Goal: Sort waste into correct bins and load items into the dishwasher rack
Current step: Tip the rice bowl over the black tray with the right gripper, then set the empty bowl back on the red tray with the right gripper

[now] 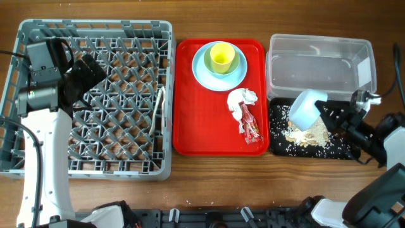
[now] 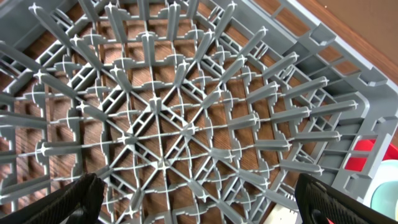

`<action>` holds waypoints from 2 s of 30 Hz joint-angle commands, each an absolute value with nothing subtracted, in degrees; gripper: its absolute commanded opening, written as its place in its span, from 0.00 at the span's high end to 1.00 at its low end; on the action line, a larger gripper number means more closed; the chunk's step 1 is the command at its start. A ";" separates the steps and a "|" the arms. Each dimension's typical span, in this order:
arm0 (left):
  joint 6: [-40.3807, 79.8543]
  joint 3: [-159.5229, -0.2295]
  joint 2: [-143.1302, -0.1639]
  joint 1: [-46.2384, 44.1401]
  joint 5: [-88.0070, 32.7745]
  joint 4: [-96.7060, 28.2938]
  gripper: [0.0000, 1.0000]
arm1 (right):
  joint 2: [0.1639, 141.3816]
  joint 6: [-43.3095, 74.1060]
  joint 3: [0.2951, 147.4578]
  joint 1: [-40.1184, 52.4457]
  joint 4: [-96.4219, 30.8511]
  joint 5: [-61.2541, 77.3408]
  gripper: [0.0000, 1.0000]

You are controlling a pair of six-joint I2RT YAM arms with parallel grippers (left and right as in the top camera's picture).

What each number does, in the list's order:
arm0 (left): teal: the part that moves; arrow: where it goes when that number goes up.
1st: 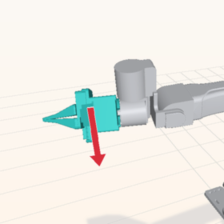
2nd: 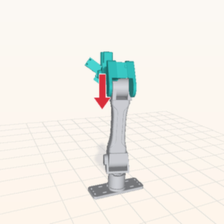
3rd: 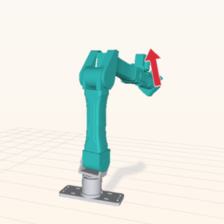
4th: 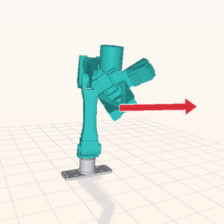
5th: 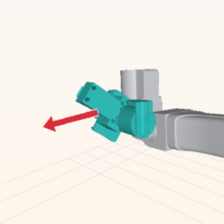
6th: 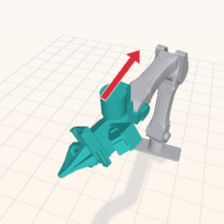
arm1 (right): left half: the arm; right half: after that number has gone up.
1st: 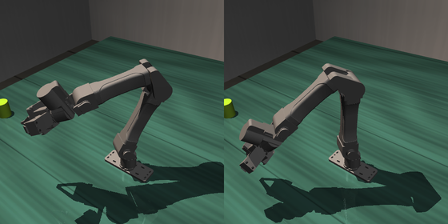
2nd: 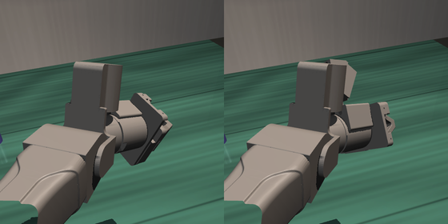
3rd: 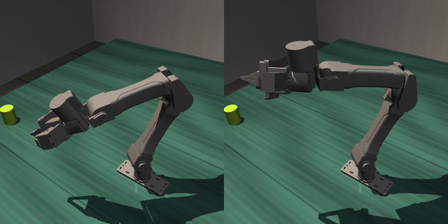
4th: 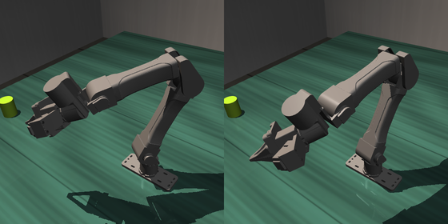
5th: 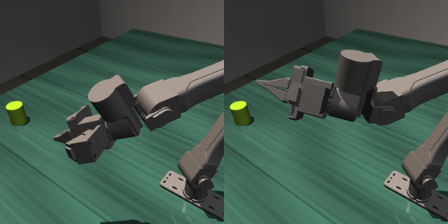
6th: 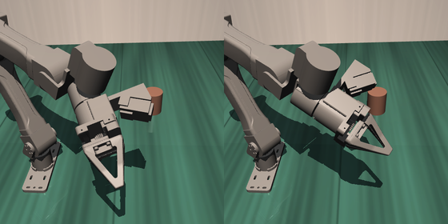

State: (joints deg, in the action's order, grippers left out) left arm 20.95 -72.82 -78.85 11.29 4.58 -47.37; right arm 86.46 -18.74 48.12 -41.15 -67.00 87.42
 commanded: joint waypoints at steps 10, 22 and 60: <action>21.45 -73.19 -78.85 11.53 4.56 -47.20 0.00 | 86.61 -19.29 48.16 -39.90 -65.19 83.94 0.96; 21.45 -73.19 -78.85 11.53 4.56 -47.20 0.00 | 74.15 -29.04 51.46 -39.40 -81.38 90.67 0.96; 21.45 -73.19 -78.85 11.53 4.54 -47.18 0.00 | 89.47 20.40 69.58 51.05 -34.92 -3.09 0.22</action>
State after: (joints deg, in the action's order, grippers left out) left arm 20.93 -72.82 -78.85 11.29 4.58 -47.35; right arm 95.88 23.40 67.05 52.88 -31.73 -4.27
